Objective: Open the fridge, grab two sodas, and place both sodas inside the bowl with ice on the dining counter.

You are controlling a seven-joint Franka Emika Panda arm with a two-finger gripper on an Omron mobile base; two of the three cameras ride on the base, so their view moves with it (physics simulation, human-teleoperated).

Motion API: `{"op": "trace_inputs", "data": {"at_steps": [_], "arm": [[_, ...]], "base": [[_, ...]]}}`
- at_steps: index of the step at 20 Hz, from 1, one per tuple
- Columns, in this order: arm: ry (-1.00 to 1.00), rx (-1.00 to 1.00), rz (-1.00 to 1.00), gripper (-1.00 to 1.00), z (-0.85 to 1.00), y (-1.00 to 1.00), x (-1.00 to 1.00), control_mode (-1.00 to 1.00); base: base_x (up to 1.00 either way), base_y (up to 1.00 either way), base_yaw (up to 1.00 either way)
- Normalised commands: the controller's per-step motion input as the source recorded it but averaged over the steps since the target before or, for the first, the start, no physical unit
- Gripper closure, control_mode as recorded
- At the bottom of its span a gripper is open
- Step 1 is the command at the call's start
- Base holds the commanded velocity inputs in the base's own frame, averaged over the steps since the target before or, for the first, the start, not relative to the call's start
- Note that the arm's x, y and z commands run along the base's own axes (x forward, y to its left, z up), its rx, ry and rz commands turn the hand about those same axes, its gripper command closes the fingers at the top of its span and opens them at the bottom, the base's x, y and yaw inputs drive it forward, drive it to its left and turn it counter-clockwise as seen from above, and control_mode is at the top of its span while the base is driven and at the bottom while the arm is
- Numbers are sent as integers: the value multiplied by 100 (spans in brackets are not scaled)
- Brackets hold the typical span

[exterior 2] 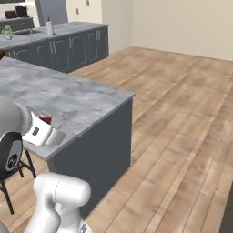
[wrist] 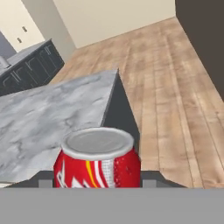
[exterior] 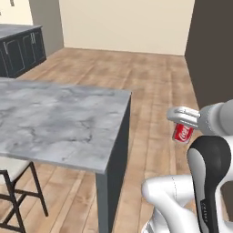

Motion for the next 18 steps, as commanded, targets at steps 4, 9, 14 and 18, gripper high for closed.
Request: {"op": "trace_inputs", "data": {"at_steps": [4,9,14,18], "arm": [[0,0,0,100,0,0,0,100],[0,0,0,100,0,0,0,100],[0,0,0,100,0,0,0,100],[0,0,0,100,0,0,0,100]], "base": [[49,-100,21],[55,-92,24],[66,-82,27],[74,-74,28]]}}
